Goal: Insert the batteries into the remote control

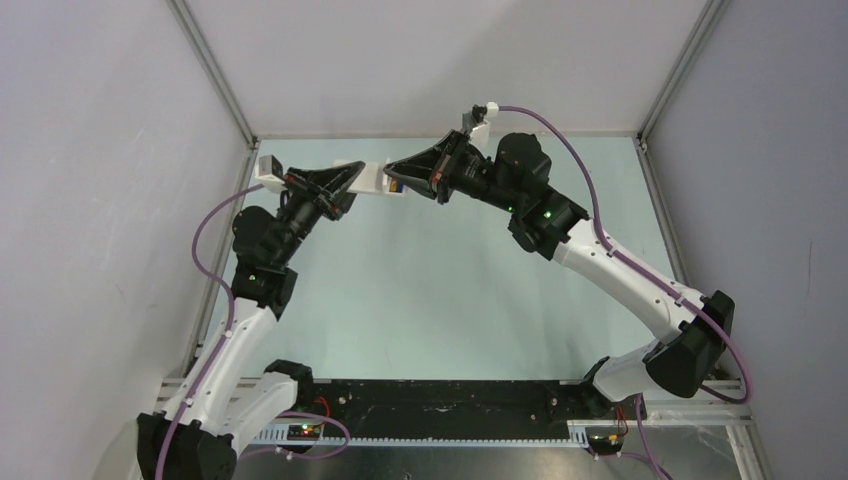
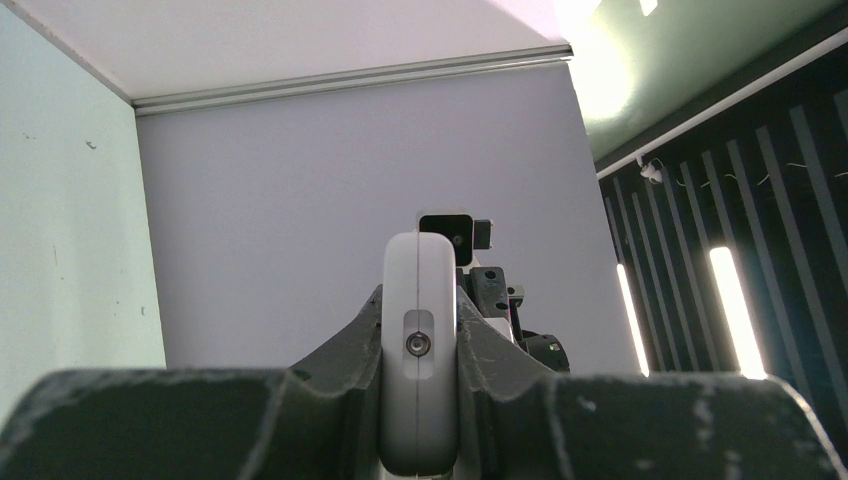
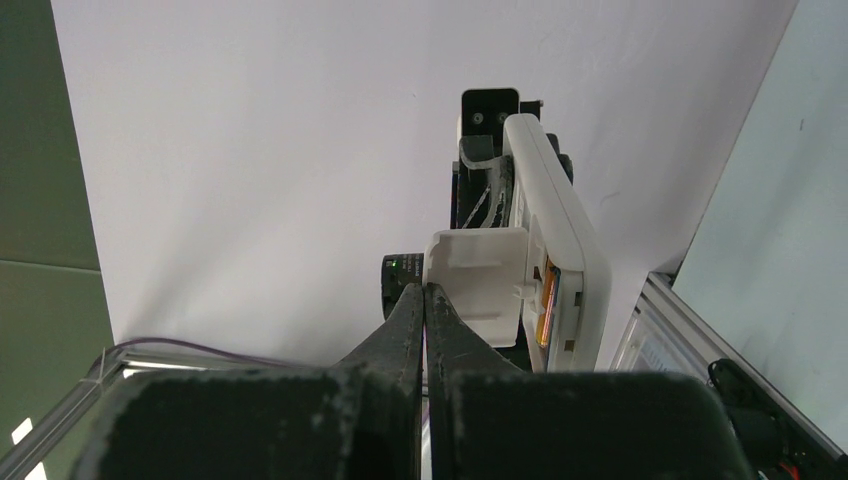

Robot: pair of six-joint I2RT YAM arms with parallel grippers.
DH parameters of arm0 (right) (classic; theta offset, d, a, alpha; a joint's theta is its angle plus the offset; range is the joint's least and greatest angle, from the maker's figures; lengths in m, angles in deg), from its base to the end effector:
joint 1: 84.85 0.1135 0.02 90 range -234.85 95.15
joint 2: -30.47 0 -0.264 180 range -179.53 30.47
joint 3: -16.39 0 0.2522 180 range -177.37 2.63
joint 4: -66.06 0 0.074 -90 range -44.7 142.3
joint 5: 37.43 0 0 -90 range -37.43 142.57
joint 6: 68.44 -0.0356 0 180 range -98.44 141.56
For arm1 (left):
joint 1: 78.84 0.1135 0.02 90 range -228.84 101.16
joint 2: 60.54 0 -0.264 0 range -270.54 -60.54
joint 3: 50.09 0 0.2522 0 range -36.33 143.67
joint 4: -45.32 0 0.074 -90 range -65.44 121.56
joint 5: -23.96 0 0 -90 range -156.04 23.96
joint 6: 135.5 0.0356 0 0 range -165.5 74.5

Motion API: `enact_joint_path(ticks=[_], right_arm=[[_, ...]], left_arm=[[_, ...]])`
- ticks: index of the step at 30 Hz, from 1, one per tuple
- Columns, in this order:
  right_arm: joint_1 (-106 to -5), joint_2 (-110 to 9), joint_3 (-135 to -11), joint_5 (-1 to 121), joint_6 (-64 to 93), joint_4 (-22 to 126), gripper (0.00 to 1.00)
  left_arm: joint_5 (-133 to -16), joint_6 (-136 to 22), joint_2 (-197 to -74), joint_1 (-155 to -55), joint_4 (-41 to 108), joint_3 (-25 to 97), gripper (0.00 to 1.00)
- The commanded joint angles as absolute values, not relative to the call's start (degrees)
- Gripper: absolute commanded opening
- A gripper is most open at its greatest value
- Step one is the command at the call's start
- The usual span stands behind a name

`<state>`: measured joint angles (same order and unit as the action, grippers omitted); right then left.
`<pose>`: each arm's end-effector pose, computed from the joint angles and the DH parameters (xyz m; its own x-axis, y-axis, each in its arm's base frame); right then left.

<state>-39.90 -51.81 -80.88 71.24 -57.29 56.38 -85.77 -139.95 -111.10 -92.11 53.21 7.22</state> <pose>0.2293 0.2450 0.4503 -0.8653 0.4495 -0.2216 -0.2373 0.0220 0.9712 0.1985 -0.0592 0.3742 -0.5514 -0.8341 -0.0100 0.2038 -0.1231 -0.9712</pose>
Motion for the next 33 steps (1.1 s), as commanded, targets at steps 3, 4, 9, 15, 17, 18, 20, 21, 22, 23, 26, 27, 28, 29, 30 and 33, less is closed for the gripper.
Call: enact_joint_path(ticks=[3, 4, 9, 15, 17, 18, 20, 21, 22, 23, 26, 27, 28, 29, 30, 33], right_arm=[[-39.76, -50.90, -83.05, 69.88, -55.92, 56.09, 0.00], [-39.77, -50.91, -82.95, 69.97, -56.19, 56.34, 0.00], [-39.61, -51.06, -82.97, 69.79, -56.25, 56.33, 0.00], [-39.43, -51.20, -82.59, 70.08, -56.73, 55.64, 0.00], [-39.44, -51.17, -82.18, 70.29, -57.05, 55.45, 0.00], [-39.43, -51.17, -81.96, 70.30, -57.17, 55.37, 0.00], [-39.42, -51.02, -81.70, 70.49, -57.15, 54.69, 0.00], [-39.41, -50.97, -81.73, 70.69, -56.90, 53.82, 0.00], [-39.41, -50.91, -81.70, 70.79, -56.83, 53.37, 0.00], [-39.41, -50.87, -81.65, 70.86, -56.42, 52.81, 0.00], [-39.42, -50.67, -81.30, 71.30, -55.93, 50.51, 0.00], [-39.42, -50.66, -81.17, 71.42, -55.90, 50.39, 0.00], [-39.46, -50.59, -80.85, 71.54, -55.99, 50.11, 0.00], [-39.44, -50.58, -80.69, 71.55, -56.02, 50.06, 0.00], [-39.44, -50.48, -80.49, 71.55, -56.00, 49.89, 0.00], [-39.34, -50.05, -80.24, 71.39, -55.97, 49.12, 0.00]], left_arm=[[-87.25, -140.48, -109.26, -92.37, 55.92, 7.16, 0.00], [-87.24, -140.45, -109.20, -92.37, 55.96, 7.00, 0.00], [-87.52, -140.58, -108.62, -92.33, 55.98, 6.47, 0.00], [-87.61, -140.61, -108.49, -92.32, 55.97, 6.41, 0.00], [-87.54, -140.60, -108.54, -92.34, 55.95, 6.65, 0.00], [-87.43, -140.66, -108.62, -92.30, 55.93, 6.87, 0.00], [-87.29, -140.79, -108.68, -92.34, 55.91, 7.20, 0.00], [-87.17, -140.87, -108.73, -92.36, 55.91, 7.32, 0.00], [-87.08, -141.15, -108.84, -92.24, 55.91, 7.63, 0.00], [-86.93, -141.39, -108.91, -92.25, 55.91, 8.08, 0.00], [-86.68, -141.70, -109.04, -92.22, 55.95, 8.91, 0.00], [-86.45, -141.84, -109.07, -92.24, 55.97, 9.24, 0.00], [-86.35, -141.87, -109.11, -92.26, 55.92, 9.35, 0.00], [-86.21, -141.88, -109.13, -92.21, 55.91, 9.61, 0.00], [-86.15, -141.90, -109.18, -92.20, 55.93, 9.67, 0.00], [-85.80, -141.99, -109.22, -92.04, 55.99, 9.89, 0.00]])
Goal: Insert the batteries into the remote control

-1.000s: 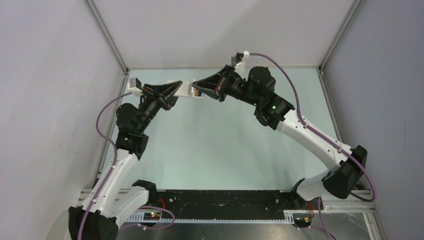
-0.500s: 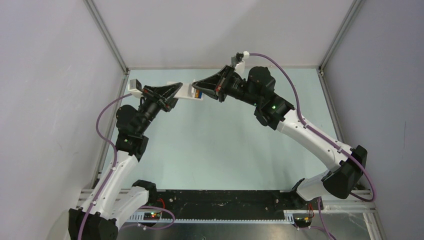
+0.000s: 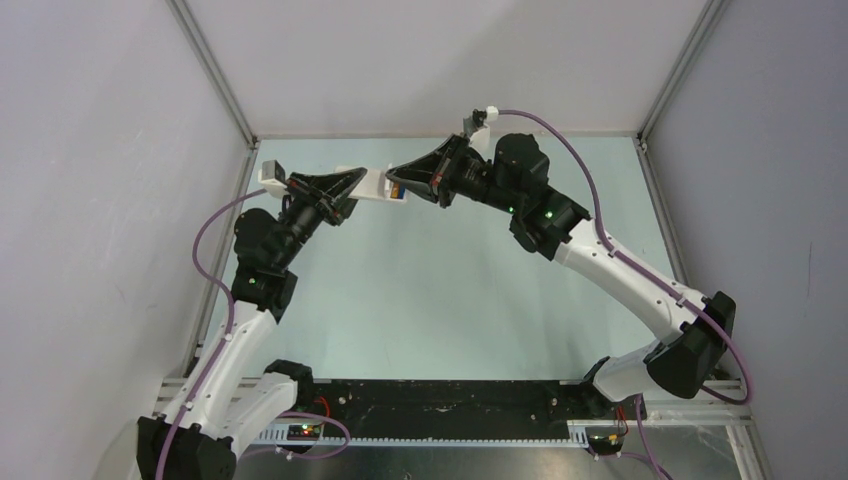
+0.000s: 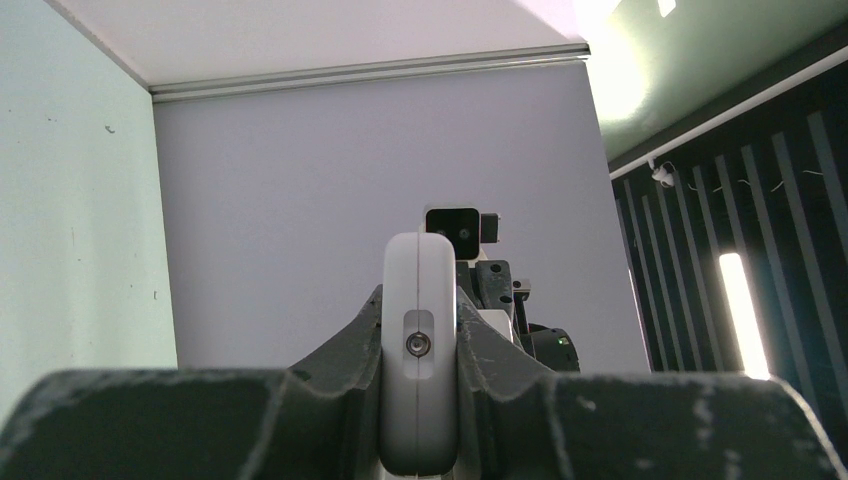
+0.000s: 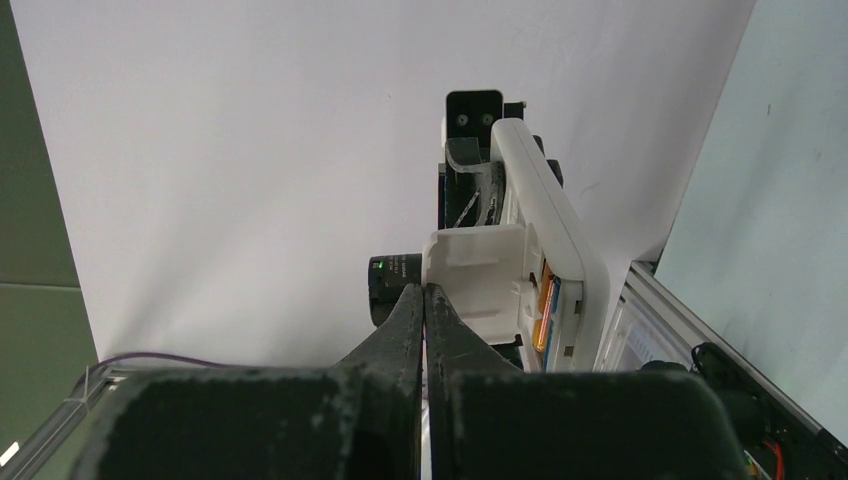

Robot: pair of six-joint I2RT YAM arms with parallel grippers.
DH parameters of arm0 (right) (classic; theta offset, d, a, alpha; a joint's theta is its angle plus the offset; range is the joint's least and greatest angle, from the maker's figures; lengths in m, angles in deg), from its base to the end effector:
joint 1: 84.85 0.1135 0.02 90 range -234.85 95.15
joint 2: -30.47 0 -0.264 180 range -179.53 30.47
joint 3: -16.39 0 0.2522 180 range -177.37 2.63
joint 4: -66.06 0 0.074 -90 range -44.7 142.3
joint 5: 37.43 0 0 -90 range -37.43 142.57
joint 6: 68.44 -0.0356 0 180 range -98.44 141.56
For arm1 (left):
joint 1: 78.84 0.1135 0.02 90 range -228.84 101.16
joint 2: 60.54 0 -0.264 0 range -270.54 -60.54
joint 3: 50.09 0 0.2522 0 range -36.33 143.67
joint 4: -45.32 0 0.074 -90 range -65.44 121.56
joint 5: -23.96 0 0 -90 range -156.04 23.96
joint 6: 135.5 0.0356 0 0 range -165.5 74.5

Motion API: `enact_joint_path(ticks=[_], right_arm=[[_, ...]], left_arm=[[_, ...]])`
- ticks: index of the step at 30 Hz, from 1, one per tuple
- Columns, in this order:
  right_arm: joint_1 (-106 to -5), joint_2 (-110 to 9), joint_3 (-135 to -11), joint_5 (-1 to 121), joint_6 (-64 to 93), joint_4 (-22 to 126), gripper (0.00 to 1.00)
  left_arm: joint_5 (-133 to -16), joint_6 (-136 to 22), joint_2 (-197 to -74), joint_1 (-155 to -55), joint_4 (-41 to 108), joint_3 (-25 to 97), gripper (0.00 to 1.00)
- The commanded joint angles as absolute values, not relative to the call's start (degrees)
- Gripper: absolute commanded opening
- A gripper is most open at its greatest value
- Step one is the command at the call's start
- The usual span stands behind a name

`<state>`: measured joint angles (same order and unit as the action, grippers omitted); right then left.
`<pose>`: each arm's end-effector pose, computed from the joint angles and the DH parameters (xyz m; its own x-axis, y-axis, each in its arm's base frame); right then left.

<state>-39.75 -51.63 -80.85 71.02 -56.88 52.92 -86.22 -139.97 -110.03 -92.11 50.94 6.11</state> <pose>0.2284 0.2452 0.4446 -0.8721 0.4415 -0.2111 -0.2035 0.0651 0.9769 0.1957 -0.0588 0.3666 -0.5580 -0.8298 0.0027 0.1649 -0.1140 -0.9797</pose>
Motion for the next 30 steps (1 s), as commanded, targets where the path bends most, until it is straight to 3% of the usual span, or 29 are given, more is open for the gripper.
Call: enact_joint_path(ticks=[1, 18, 30], right_arm=[[-39.33, -50.00, -80.14, 71.33, -55.97, 48.45, 0.00], [-40.12, -47.88, -78.25, 67.86, -51.29, 47.17, 0.00], [-40.76, -46.52, -74.56, 66.53, -52.12, 46.86, 0.08]], left_arm=[[-85.76, -142.08, -109.27, -91.99, 55.99, 9.90, 0.00], [-86.56, -143.08, -107.73, -91.86, 55.93, 8.11, 0.00], [-86.92, -146.08, -107.73, -91.90, 55.91, 7.49, 0.00]])
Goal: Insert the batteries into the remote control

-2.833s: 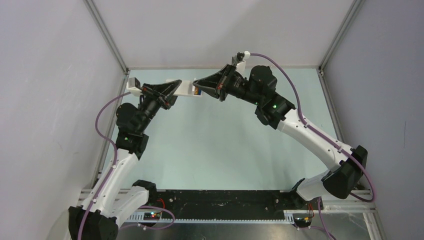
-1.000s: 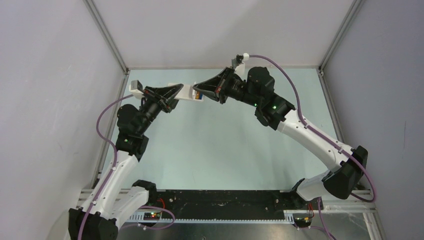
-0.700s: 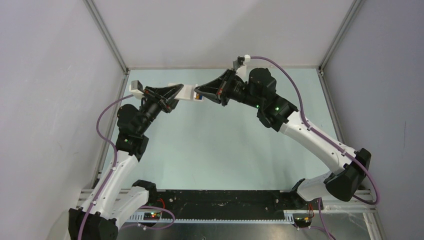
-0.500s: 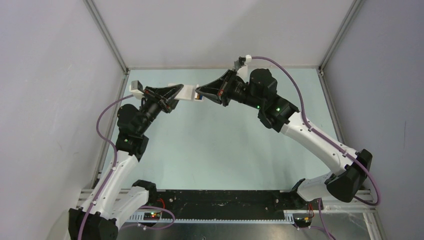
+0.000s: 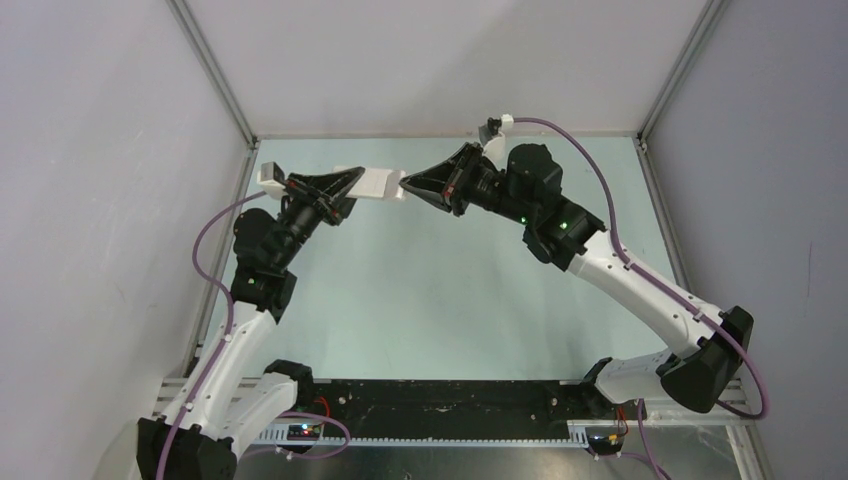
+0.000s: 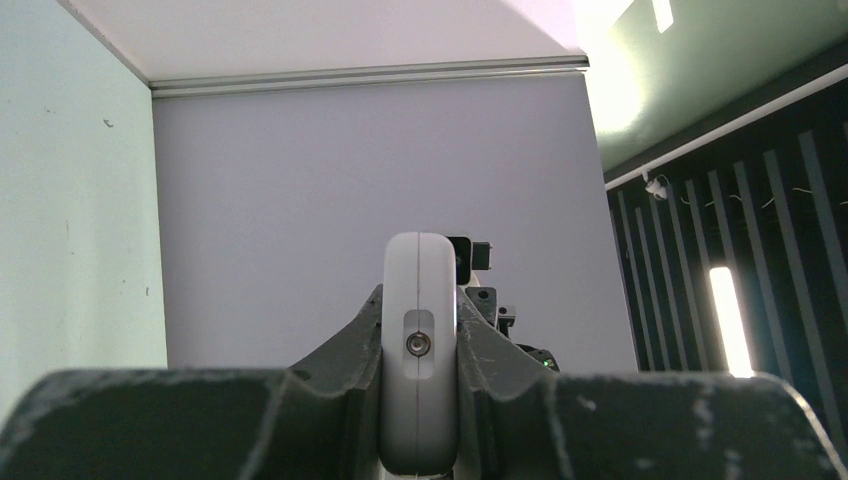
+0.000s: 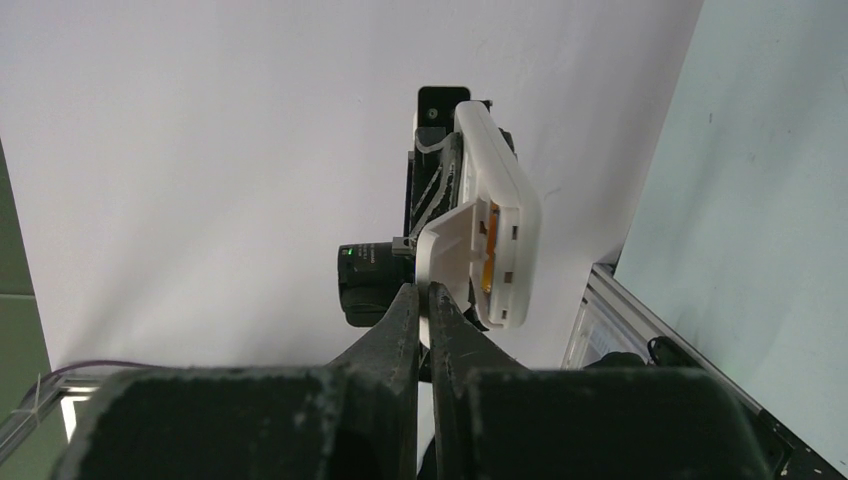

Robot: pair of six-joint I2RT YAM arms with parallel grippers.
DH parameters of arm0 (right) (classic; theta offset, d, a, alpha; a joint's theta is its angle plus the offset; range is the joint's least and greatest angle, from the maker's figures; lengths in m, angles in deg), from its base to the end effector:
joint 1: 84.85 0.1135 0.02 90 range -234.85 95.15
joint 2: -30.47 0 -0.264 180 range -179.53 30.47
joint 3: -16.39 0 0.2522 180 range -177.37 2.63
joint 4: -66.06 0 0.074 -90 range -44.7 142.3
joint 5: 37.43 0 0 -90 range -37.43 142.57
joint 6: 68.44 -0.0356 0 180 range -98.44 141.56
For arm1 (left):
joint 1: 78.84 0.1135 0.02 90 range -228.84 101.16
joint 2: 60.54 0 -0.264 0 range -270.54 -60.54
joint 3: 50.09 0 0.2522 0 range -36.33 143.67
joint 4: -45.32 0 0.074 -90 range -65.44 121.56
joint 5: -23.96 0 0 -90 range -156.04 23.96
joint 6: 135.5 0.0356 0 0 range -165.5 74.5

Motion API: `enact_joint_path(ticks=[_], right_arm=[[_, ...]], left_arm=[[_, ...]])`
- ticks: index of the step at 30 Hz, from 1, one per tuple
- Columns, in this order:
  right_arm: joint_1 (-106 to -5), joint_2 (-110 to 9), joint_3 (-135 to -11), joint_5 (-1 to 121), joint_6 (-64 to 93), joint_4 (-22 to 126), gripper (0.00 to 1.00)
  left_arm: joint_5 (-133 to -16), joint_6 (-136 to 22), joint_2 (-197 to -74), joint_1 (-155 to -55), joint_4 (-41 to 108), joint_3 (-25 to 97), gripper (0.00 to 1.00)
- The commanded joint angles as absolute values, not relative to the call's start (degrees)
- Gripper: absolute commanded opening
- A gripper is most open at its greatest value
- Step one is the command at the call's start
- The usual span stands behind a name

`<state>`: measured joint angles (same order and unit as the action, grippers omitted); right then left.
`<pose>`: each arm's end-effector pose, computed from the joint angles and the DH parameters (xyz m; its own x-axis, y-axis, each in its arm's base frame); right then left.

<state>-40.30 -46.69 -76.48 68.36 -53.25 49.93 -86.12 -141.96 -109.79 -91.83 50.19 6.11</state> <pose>0.2158 0.2260 0.4384 -0.8400 0.4762 -0.2601 -0.2226 0.1346 0.9656 0.1952 -0.0576 0.3660 -0.5576 -0.8291 0.0402 0.1377 -0.1402 -0.9805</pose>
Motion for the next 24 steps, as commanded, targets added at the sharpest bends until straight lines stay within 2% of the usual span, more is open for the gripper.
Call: enact_joint_path(ticks=[1, 15, 17, 20, 24], right_arm=[[-40.87, -46.47, -74.32, 66.43, -52.43, 46.73, 0.08], [-40.94, -46.01, -73.51, 63.13, -54.07, 47.79, 0.08], [-40.79, -46.17, -73.53, 63.38, -54.12, 48.26, 0.11], [-40.65, -46.41, -73.50, 63.83, -54.63, 47.77, 0.24], [-40.66, -46.33, -73.54, 63.61, -54.63, 46.79, 0.36]], left_arm=[[-86.98, -146.10, -107.73, -91.87, 55.93, 7.45, 0.00], [-86.60, -147.80, -107.54, -91.85, 55.26, 5.54, 0.00], [-86.45, -147.94, -107.46, -91.93, 54.75, 5.14, 0.00], [-86.35, -148.02, -107.43, -91.90, 53.80, 4.84, 0.00], [-86.27, -147.99, -107.37, -91.85, 52.56, 4.46, 0.00]])
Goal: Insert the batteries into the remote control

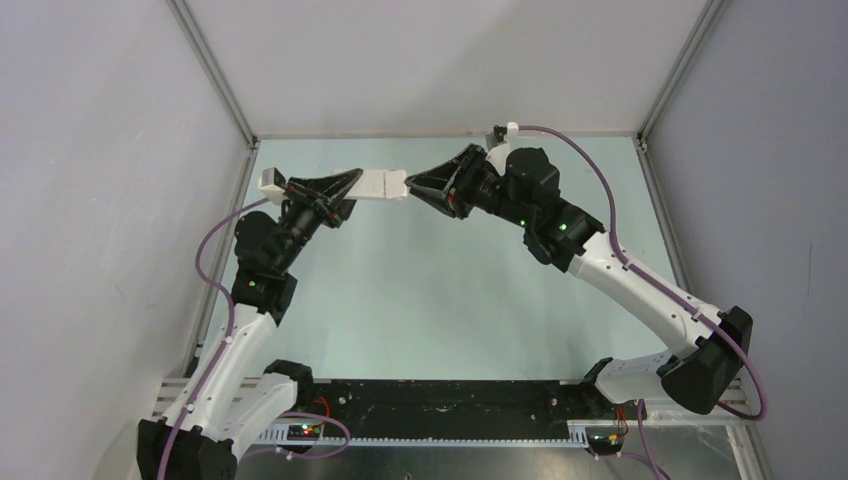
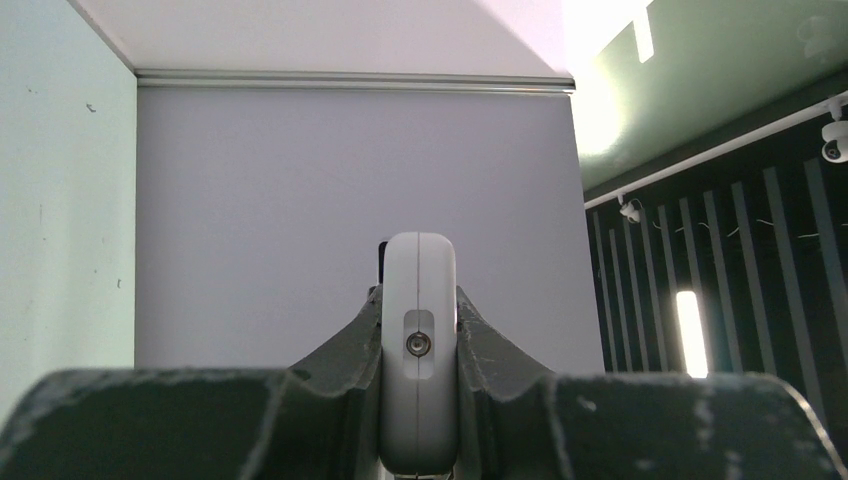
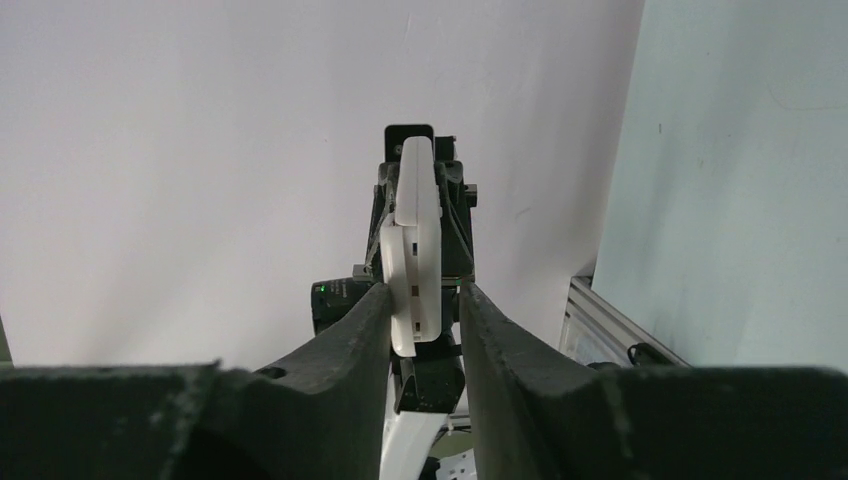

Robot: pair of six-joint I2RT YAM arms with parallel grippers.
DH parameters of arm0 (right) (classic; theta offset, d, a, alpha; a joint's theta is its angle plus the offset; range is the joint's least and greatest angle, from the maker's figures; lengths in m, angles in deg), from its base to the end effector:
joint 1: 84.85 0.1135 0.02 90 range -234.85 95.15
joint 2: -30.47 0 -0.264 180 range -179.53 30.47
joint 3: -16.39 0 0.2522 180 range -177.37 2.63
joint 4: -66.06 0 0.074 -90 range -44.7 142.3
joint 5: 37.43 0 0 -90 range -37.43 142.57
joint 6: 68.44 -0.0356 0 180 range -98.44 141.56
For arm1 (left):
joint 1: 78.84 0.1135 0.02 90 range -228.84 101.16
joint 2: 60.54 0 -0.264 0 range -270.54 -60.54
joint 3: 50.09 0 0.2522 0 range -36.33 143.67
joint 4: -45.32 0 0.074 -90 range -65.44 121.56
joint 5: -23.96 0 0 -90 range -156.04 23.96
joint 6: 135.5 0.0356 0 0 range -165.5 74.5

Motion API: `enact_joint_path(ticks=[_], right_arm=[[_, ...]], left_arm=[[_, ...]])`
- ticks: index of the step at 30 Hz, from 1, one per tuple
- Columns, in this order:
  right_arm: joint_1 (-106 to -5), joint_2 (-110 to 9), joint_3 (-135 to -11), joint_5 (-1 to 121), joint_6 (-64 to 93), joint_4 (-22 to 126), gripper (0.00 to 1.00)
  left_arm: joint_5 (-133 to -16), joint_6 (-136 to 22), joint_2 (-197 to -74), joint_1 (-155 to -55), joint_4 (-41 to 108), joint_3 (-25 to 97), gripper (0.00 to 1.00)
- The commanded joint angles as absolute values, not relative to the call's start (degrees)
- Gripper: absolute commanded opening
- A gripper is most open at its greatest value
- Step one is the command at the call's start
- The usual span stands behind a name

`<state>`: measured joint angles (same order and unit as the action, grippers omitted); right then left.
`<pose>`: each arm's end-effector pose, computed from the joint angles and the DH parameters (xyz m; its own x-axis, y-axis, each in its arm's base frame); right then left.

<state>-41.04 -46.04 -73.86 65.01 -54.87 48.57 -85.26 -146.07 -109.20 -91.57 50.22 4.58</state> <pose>0.2198 0.2215 0.4230 -0.8190 0.5297 -0.2204 -0.1491 0.1744 0.9733 0.1946 -0.0560 0.3585 -0.5484 -0.8278 0.1189 0.0855 -0.1969 -0.9767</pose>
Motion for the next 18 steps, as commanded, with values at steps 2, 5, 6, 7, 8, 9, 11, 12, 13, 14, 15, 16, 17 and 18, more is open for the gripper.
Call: enact_joint_path(ticks=[2, 5, 6, 7, 8, 9, 11, 12, 13, 14, 15, 16, 17, 18], right_arm=[[-40.65, -46.12, -73.49, 63.30, -54.31, 46.44, 0.41], [-40.59, -45.92, -73.48, 62.98, -53.94, 45.98, 0.48], [-40.57, -45.87, -73.51, 62.84, -53.79, 45.95, 0.49], [-40.58, -45.72, -73.50, 62.75, -53.65, 46.01, 0.52], [-40.53, -45.64, -73.49, 62.52, -53.36, 46.18, 0.52], [-40.48, -45.44, -73.49, 62.42, -53.30, 46.21, 0.54], [-40.51, -45.20, -73.53, 62.09, -53.29, 46.23, 0.54], [-40.54, -45.09, -73.50, 62.07, -53.35, 46.17, 0.54], [-40.49, -45.06, -73.49, 61.95, -53.44, 46.13, 0.55], [-40.52, -44.99, -73.49, 61.92, -53.56, 46.14, 0.55], [-40.49, -44.96, -73.48, 61.78, -53.72, 46.28, 0.57], [-40.50, -44.90, -73.48, 61.74, -53.74, 46.26, 0.58], [-40.48, -44.79, -73.51, 61.41, -53.58, 46.13, 0.61], [-40.47, -44.62, -73.50, 60.82, -52.89, 45.96, 0.66]], left_arm=[[-86.23, -147.86, -107.45, -91.86, 52.07, 4.27, 0.00], [-86.29, -147.46, -107.64, -91.89, 51.35, 4.26, 0.00], [-86.27, -147.37, -107.64, -91.87, 51.03, 4.27, 0.00], [-86.26, -147.19, -107.67, -91.85, 50.67, 4.28, 0.00], [-86.26, -147.14, -107.66, -91.85, 50.56, 4.28, 0.00], [-86.26, -147.02, -107.71, -91.84, 50.26, 4.25, 0.00], [-86.14, -147.03, -107.63, -91.84, 49.78, 4.15, 0.00], [-85.99, -146.98, -107.53, -91.84, 49.51, 4.17, 0.00], [-85.86, -146.83, -107.46, -91.89, 48.83, 4.25, 0.00], [-85.56, -146.48, -107.29, -91.90, 48.37, 4.31, 0.00], [-85.38, -146.26, -107.16, -91.92, 47.10, 4.57, 0.00], [-85.16, -145.81, -106.95, -91.86, 46.54, 4.69, 0.00], [-85.06, -145.58, -106.77, -91.85, 45.37, 4.91, 0.00], [-85.04, -145.14, -106.68, -91.85, 44.42, 5.01, 0.00]])
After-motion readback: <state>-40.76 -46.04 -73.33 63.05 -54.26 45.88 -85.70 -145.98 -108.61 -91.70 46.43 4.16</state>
